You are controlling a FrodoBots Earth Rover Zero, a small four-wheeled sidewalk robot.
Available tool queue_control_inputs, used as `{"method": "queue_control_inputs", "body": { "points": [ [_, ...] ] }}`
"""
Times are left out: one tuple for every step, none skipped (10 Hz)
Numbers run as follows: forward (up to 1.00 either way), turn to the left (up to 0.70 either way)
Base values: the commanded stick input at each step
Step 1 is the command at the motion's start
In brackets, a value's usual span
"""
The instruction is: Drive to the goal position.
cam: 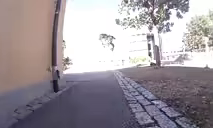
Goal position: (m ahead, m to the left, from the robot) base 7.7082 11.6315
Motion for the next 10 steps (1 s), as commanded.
{"method": "queue_control_inputs", "body": {
  "points": [
    [0.70,0.00],
    [0.70,0.00],
    [0.70,0.00],
    [0.70,0.00],
    [0.70,0.00],
    [0.70,0.00],
    [0.70,0.00],
    [0.70,0.00],
    [0.70,0.00],
    [0.70,0.00]
  ]
}}
